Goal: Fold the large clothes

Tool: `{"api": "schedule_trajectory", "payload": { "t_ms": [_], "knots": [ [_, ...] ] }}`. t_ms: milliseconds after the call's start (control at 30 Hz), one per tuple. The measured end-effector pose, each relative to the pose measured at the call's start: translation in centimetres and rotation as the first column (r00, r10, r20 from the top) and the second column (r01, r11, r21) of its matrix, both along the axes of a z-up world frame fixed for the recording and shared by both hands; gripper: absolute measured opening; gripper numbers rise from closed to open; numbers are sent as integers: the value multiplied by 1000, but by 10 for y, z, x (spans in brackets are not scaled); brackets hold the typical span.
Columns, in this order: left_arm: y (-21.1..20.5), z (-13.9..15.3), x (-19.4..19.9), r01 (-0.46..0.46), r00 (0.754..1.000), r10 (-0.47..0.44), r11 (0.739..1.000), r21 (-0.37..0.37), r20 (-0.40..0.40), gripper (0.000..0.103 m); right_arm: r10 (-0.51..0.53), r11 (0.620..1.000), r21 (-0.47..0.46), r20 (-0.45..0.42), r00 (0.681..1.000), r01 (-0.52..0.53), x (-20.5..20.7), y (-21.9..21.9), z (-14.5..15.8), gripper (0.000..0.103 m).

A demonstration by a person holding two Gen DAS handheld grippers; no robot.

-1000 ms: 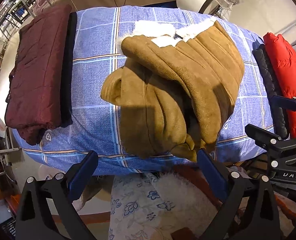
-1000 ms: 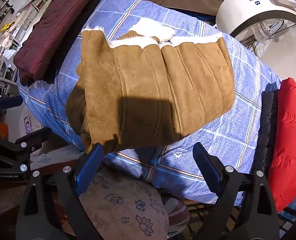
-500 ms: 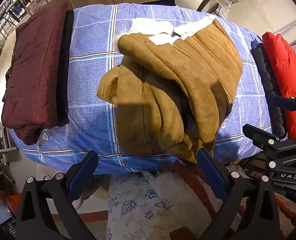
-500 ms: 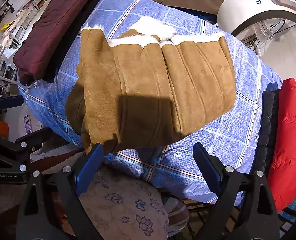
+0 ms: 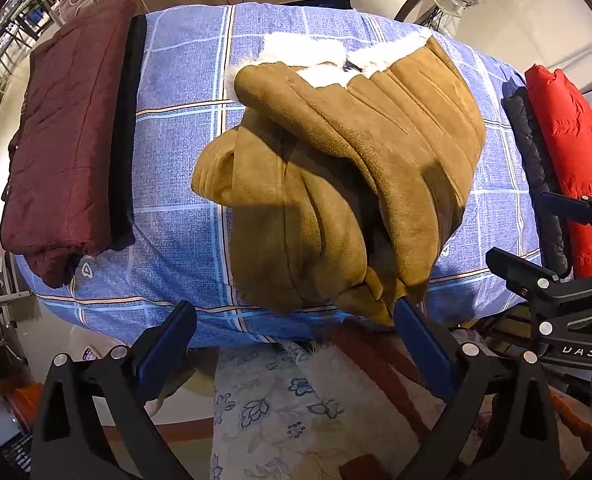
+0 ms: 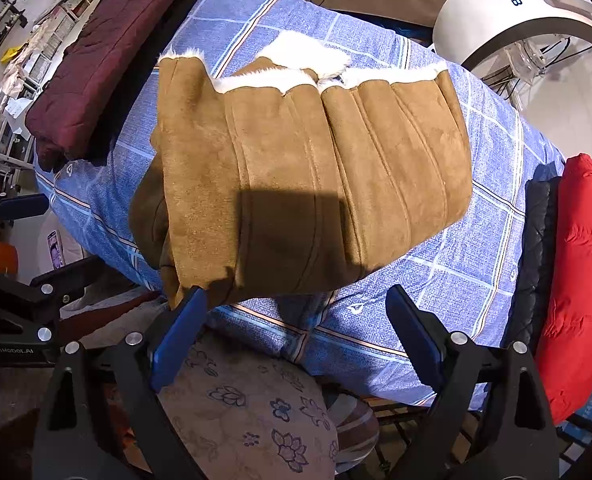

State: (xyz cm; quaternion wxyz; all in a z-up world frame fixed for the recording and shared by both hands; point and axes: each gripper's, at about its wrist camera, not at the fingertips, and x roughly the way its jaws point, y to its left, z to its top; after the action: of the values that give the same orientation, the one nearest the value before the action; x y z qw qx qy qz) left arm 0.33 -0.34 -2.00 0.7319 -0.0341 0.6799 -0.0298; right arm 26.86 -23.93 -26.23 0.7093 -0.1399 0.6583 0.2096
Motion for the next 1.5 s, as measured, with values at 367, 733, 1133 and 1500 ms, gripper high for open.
{"api": "schedule_trajectory", "payload": {
  "t_ms": [367, 733, 1133, 1500],
  "knots": [
    [-3, 1, 1, 8, 1000, -8, 1000, 10, 2, 97, -8, 1000, 4, -2, 1000, 8, 0, -3, -1, 90],
    [-2, 0, 1, 8, 1000, -8, 1000, 10, 0, 97, -7, 1000, 4, -3, 1000, 7, 0, -3, -1, 90],
    [-2, -1, 0, 9, 1000, -9, 1000, 11, 0, 97, -8, 1000, 3, -4, 1000, 8, 0, -3, -2, 90],
    [9, -11, 1, -49, 998, 47, 998, -43, -40, 97, -15, 1000, 2, -10, 1000, 15, -1, -5, -6, 90]
  ]
}}
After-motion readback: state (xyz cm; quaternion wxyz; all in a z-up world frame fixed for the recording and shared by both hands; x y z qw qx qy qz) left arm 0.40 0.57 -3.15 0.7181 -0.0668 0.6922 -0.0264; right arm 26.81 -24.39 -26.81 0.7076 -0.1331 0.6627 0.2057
